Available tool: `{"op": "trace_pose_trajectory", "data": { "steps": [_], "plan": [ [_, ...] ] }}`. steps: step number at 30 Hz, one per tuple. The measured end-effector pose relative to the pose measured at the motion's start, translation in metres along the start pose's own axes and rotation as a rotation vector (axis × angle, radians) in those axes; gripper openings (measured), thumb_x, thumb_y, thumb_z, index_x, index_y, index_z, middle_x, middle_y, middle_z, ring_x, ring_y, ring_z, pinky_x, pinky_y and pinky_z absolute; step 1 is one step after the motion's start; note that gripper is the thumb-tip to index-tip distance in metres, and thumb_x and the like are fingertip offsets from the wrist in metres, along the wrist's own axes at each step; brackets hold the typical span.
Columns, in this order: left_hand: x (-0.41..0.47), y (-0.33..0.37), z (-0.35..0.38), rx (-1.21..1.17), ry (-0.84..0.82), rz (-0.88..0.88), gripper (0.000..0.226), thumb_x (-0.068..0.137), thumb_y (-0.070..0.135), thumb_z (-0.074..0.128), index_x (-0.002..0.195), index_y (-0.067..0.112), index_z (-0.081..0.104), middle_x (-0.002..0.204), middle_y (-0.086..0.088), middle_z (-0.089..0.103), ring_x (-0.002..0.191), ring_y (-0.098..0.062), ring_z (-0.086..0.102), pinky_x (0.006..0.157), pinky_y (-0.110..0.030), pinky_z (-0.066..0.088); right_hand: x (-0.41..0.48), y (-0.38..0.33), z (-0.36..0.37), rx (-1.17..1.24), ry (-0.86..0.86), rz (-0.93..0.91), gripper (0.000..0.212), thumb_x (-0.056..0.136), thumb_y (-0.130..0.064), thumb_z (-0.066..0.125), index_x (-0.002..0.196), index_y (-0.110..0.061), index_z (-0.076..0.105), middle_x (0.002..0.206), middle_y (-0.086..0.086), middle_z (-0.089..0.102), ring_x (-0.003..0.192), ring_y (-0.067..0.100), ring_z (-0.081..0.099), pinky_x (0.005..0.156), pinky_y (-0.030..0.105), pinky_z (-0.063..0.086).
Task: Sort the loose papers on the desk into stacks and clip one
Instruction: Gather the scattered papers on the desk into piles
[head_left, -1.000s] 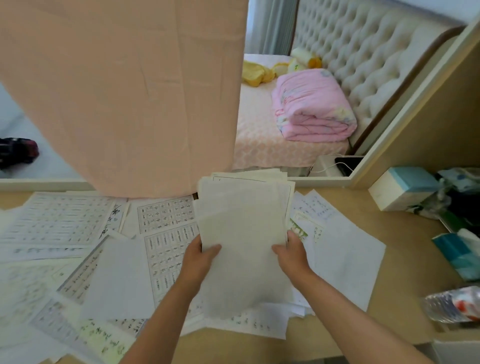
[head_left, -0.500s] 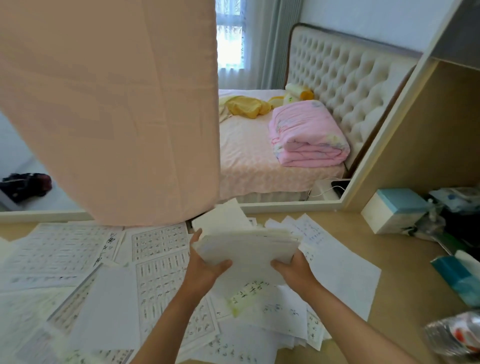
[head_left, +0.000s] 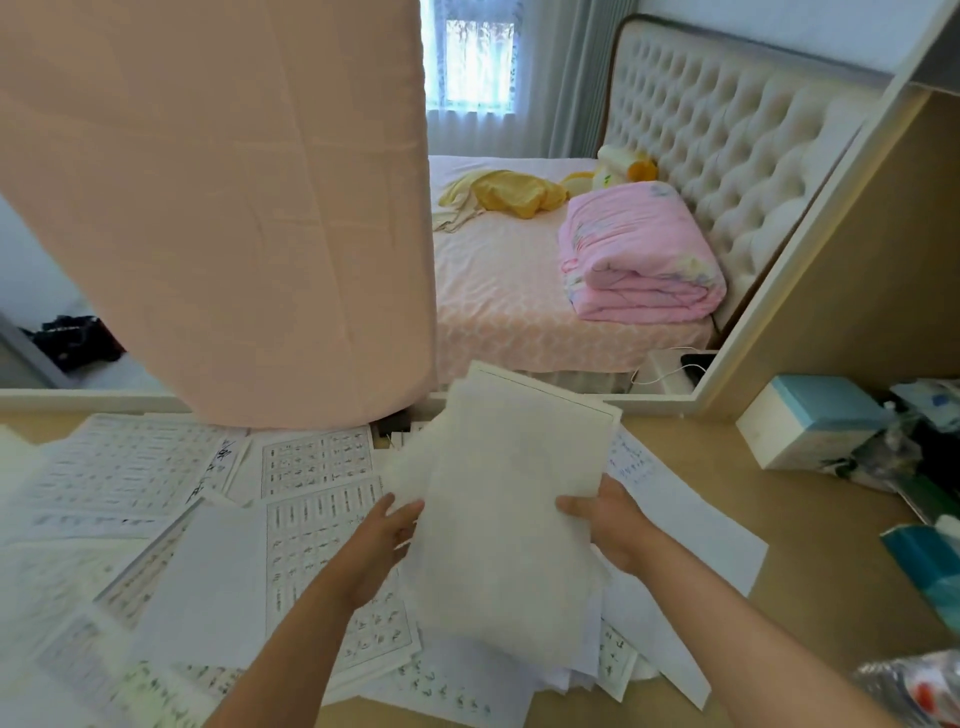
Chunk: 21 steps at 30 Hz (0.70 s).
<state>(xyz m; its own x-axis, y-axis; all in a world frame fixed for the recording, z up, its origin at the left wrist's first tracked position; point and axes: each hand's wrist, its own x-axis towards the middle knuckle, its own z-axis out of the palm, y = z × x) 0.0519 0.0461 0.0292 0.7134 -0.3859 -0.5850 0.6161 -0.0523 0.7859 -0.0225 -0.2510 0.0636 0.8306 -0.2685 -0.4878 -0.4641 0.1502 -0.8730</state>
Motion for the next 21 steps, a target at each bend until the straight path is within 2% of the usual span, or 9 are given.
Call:
{"op": "trace_pose_trajectory", "data": {
  "steps": [2, 4, 6, 8, 11, 13, 15, 18, 21],
  "plan": [
    [0.006, -0.010, 0.010, 0.095, 0.034, -0.087, 0.097, 0.073, 0.055, 0.077, 0.151, 0.018, 0.032, 0.142, -0.002, 0.052, 0.125, -0.022, 0.052, 0.110, -0.043, 0.038, 0.009, 0.010, -0.009, -0.071, 0.066, 0.115, 0.045, 0.086, 0.003, 0.066, 0.126, -0.015, 0.054, 0.118, 0.006, 0.066, 0.107, 0.028, 0.063, 0.089, 0.046, 0.053],
    [0.015, -0.022, 0.023, 0.242, 0.169, -0.131, 0.075, 0.088, 0.043, 0.067, 0.150, 0.016, 0.033, 0.148, -0.009, 0.043, 0.128, -0.028, 0.047, 0.110, -0.042, 0.037, 0.016, 0.027, -0.021, -0.212, 0.235, 0.215, 0.037, 0.087, 0.003, 0.063, 0.121, -0.011, 0.057, 0.112, 0.008, 0.064, 0.102, 0.029, 0.060, 0.087, 0.042, 0.051],
    [0.022, -0.033, 0.031, 0.372, 0.261, -0.126, 0.072, 0.092, 0.034, 0.066, 0.151, 0.013, 0.030, 0.152, -0.013, 0.037, 0.134, -0.031, 0.043, 0.110, -0.041, 0.035, 0.020, 0.043, -0.035, -0.327, 0.321, 0.299, 0.036, 0.086, 0.002, 0.060, 0.120, -0.006, 0.059, 0.111, 0.014, 0.064, 0.100, 0.034, 0.062, 0.092, 0.047, 0.053],
    [0.030, -0.045, 0.034, 0.494, 0.302, -0.127, 0.076, 0.087, 0.033, 0.071, 0.149, 0.011, 0.033, 0.150, -0.014, 0.040, 0.132, -0.033, 0.045, 0.107, -0.041, 0.040, 0.023, 0.059, -0.047, -0.401, 0.326, 0.350, 0.034, 0.087, 0.004, 0.056, 0.120, -0.002, 0.058, 0.111, 0.017, 0.064, 0.101, 0.036, 0.062, 0.093, 0.048, 0.053],
    [0.045, -0.065, 0.036, 0.688, 0.333, -0.187, 0.086, 0.068, 0.045, 0.078, 0.140, 0.014, 0.044, 0.139, -0.013, 0.048, 0.122, -0.031, 0.051, 0.104, -0.046, 0.046, 0.019, 0.070, -0.055, -0.433, 0.256, 0.385, 0.031, 0.089, 0.001, 0.053, 0.118, -0.011, 0.056, 0.107, 0.013, 0.062, 0.098, 0.033, 0.060, 0.085, 0.042, 0.054],
    [0.045, -0.067, 0.046, 0.800, 0.335, -0.191, 0.083, 0.078, 0.037, 0.076, 0.145, 0.009, 0.036, 0.142, -0.016, 0.038, 0.129, -0.033, 0.043, 0.108, -0.040, 0.040, 0.021, 0.073, -0.060, -0.466, 0.156, 0.387, 0.028, 0.091, -0.001, 0.054, 0.114, -0.017, 0.053, 0.106, 0.007, 0.060, 0.098, 0.029, 0.058, 0.083, 0.039, 0.052],
    [0.046, -0.067, 0.056, 0.792, 0.346, -0.149, 0.078, 0.085, 0.025, 0.072, 0.148, 0.006, 0.031, 0.141, -0.017, 0.033, 0.127, -0.032, 0.043, 0.104, -0.037, 0.040, 0.028, 0.075, -0.064, -0.503, 0.064, 0.397, 0.027, 0.091, -0.003, 0.055, 0.112, -0.018, 0.049, 0.111, 0.005, 0.057, 0.104, 0.026, 0.055, 0.088, 0.038, 0.049],
    [0.053, -0.075, 0.059, 0.499, 0.391, -0.139, 0.076, 0.084, 0.008, 0.071, 0.148, 0.012, 0.030, 0.132, -0.015, 0.050, 0.110, -0.028, 0.056, 0.088, -0.034, 0.051, 0.042, 0.081, -0.066, -0.579, -0.025, 0.363, 0.037, 0.087, -0.005, 0.060, 0.121, -0.015, 0.053, 0.121, 0.007, 0.061, 0.108, 0.024, 0.058, 0.095, 0.037, 0.049],
    [0.055, -0.084, 0.058, 0.319, 0.416, -0.178, 0.058, 0.084, 0.000, 0.068, 0.133, 0.015, 0.043, 0.113, -0.013, 0.063, 0.093, -0.025, 0.065, 0.065, -0.027, 0.055, 0.048, 0.081, -0.056, -0.520, -0.041, 0.317, 0.057, 0.083, -0.003, 0.065, 0.129, -0.026, 0.041, 0.118, 0.003, 0.061, 0.103, 0.021, 0.061, 0.076, 0.030, 0.052]
  ]
}}
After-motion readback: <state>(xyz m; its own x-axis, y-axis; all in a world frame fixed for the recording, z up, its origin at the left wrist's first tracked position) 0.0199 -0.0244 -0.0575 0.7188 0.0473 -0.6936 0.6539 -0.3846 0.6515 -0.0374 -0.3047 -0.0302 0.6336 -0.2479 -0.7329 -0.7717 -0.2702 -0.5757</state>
